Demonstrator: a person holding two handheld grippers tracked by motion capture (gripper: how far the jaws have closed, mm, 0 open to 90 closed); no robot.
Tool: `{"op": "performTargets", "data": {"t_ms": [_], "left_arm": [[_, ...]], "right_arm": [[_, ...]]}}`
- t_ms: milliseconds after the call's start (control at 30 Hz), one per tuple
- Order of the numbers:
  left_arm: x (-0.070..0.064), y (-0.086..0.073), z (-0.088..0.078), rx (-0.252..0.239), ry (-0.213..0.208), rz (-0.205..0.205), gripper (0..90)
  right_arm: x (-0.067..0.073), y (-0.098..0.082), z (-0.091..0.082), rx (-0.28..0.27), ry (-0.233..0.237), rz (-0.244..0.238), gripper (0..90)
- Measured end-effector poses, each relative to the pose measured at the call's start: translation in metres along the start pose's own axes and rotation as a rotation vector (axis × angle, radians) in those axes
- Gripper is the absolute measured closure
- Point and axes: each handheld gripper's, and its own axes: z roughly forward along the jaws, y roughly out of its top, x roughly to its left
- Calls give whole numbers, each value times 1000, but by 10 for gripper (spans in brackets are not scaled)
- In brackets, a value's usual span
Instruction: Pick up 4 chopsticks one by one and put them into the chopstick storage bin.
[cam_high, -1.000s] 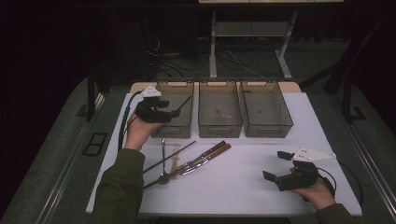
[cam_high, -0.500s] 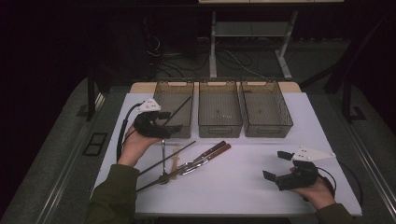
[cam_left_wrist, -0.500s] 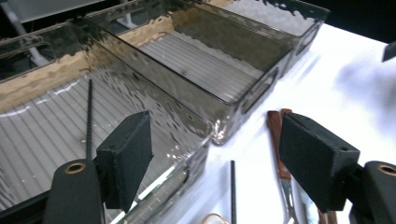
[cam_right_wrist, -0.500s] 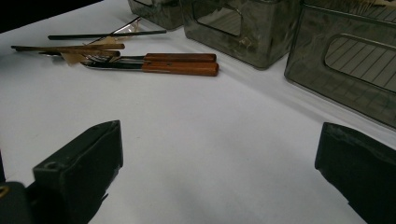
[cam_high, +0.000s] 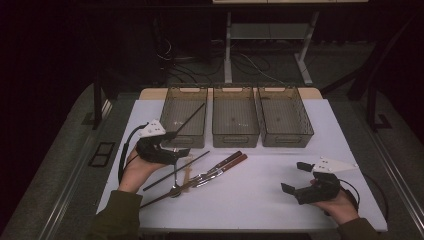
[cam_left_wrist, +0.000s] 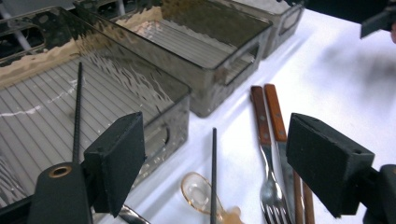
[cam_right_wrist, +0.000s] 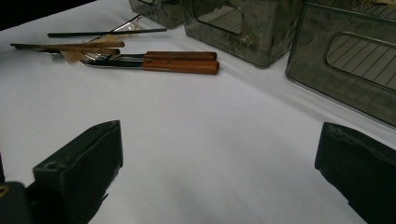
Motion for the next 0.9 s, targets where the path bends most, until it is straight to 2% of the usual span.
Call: {"op": "performTargets", "data": {"t_ms": [233, 367, 467, 533, 700, 900], "left_arm": [[-6, -21, -6, 1, -10, 7, 186], [-6, -33, -10, -4, -10, -3, 203], [-6, -41, -14, 5, 3, -4, 226], [-5, -47, -16, 10, 2, -16, 257], [-3, -61, -16, 51, -8, -13, 368], [-3, -63, -10, 85, -24, -4, 486]], "right_arm": [[0, 0, 0, -2, -2, -3, 12], [1, 0, 0, 1, -3, -9, 12], [1, 0, -1, 1, -3, -10, 11], [2, 0, -1, 2, -5, -13, 11], [2, 0, -1, 3, -7, -11, 12], [2, 0, 0, 8, -7, -15, 12]]}}
